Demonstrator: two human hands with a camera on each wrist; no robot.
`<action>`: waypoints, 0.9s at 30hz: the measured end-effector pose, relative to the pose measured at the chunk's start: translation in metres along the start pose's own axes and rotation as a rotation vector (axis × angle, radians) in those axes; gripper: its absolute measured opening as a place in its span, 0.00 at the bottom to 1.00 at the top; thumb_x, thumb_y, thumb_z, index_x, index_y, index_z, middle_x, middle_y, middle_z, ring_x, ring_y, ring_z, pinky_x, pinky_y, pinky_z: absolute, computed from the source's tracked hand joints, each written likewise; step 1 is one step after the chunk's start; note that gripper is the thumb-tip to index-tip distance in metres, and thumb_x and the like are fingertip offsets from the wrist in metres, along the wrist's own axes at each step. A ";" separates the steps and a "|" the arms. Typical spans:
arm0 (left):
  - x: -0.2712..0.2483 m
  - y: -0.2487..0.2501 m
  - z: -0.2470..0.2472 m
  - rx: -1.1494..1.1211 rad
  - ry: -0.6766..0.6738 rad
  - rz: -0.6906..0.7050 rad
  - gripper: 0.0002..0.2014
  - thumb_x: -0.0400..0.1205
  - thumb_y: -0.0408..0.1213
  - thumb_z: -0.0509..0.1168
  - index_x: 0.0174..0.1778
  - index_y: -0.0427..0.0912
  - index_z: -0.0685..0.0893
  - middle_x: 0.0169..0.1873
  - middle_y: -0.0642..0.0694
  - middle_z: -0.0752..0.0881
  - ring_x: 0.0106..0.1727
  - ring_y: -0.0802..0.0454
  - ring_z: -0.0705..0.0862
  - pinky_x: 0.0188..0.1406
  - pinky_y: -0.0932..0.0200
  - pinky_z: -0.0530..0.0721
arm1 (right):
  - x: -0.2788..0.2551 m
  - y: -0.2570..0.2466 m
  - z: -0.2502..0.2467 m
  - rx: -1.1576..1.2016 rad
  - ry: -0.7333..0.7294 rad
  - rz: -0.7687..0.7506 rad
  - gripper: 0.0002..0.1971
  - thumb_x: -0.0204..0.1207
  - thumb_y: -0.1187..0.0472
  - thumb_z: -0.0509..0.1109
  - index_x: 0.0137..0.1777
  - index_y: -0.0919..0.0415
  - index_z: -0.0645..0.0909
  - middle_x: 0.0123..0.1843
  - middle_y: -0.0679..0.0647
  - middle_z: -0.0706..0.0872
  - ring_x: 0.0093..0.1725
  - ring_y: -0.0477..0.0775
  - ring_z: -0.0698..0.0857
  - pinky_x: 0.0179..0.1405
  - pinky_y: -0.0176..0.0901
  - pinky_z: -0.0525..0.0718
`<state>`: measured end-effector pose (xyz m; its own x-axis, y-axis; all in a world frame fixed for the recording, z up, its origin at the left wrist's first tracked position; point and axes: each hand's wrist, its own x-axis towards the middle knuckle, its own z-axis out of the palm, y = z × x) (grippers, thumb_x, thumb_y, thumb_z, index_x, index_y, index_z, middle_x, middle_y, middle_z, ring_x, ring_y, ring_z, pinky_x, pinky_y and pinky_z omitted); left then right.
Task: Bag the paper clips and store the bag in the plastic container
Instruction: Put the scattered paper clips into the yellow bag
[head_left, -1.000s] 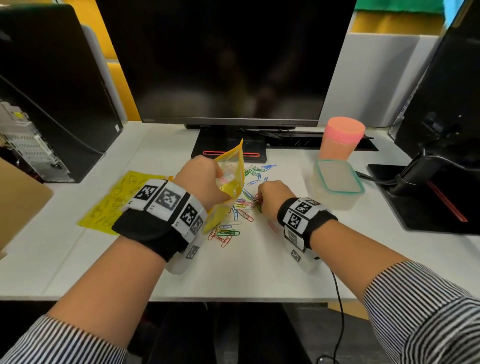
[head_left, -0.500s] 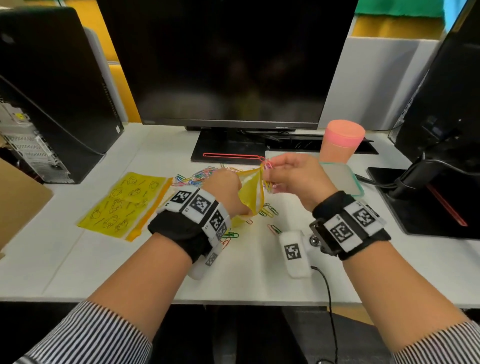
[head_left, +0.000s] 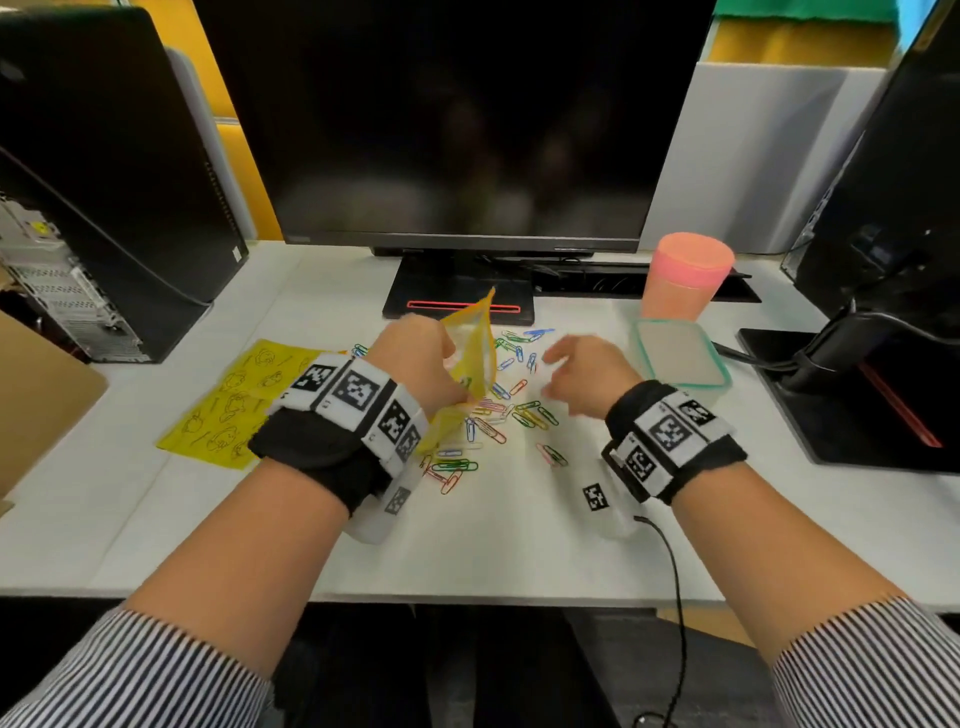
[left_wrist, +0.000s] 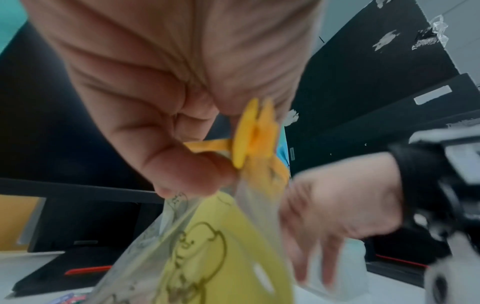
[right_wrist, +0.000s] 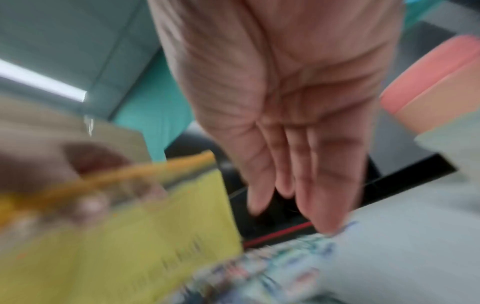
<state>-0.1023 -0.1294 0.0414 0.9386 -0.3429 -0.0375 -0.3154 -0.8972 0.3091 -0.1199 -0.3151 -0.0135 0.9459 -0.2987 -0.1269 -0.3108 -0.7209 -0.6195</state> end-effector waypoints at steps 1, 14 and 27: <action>-0.001 -0.004 -0.005 -0.010 0.018 -0.001 0.26 0.74 0.47 0.73 0.68 0.43 0.81 0.66 0.46 0.80 0.68 0.48 0.78 0.63 0.58 0.76 | 0.002 0.009 0.005 -0.222 -0.101 0.007 0.24 0.73 0.62 0.72 0.70 0.61 0.76 0.67 0.60 0.82 0.59 0.59 0.83 0.61 0.47 0.82; -0.011 -0.027 -0.025 -0.051 0.096 -0.008 0.21 0.74 0.45 0.72 0.63 0.46 0.83 0.61 0.45 0.81 0.62 0.47 0.80 0.58 0.55 0.79 | 0.069 0.012 0.019 -0.410 -0.130 -0.036 0.30 0.79 0.64 0.62 0.81 0.63 0.59 0.80 0.62 0.67 0.76 0.64 0.72 0.75 0.53 0.71; 0.015 -0.044 -0.043 -0.004 0.005 0.009 0.22 0.75 0.42 0.71 0.66 0.48 0.81 0.63 0.47 0.79 0.65 0.50 0.78 0.61 0.61 0.75 | 0.112 -0.032 -0.023 -0.676 -0.265 0.078 0.27 0.84 0.60 0.57 0.81 0.67 0.60 0.82 0.64 0.65 0.80 0.62 0.66 0.78 0.51 0.65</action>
<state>-0.0680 -0.0829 0.0678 0.9365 -0.3492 -0.0302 -0.3229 -0.8930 0.3136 -0.0066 -0.3399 0.0094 0.8829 -0.2649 -0.3877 -0.2867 -0.9580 0.0016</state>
